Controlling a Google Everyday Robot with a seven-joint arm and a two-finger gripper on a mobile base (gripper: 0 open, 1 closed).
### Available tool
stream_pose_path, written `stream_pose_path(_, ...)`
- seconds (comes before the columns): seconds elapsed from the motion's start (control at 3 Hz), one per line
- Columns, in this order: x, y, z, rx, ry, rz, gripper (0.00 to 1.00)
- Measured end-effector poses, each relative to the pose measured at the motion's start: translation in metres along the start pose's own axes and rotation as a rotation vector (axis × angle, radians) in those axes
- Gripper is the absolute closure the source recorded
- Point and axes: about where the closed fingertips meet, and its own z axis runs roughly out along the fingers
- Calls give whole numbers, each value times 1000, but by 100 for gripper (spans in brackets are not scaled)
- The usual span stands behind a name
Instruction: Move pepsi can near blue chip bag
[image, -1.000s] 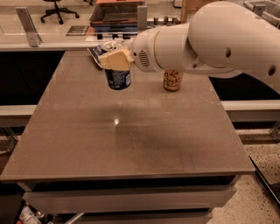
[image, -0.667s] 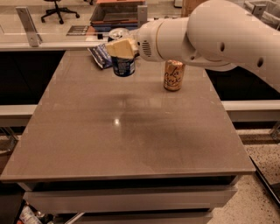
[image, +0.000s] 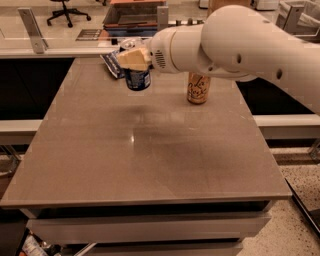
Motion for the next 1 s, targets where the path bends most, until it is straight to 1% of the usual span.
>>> stream_pose_path(0.67,10,-5,49,30,-8,3,100)
stream_pose_path(1.0,11,-18,70,39,-28,16,100)
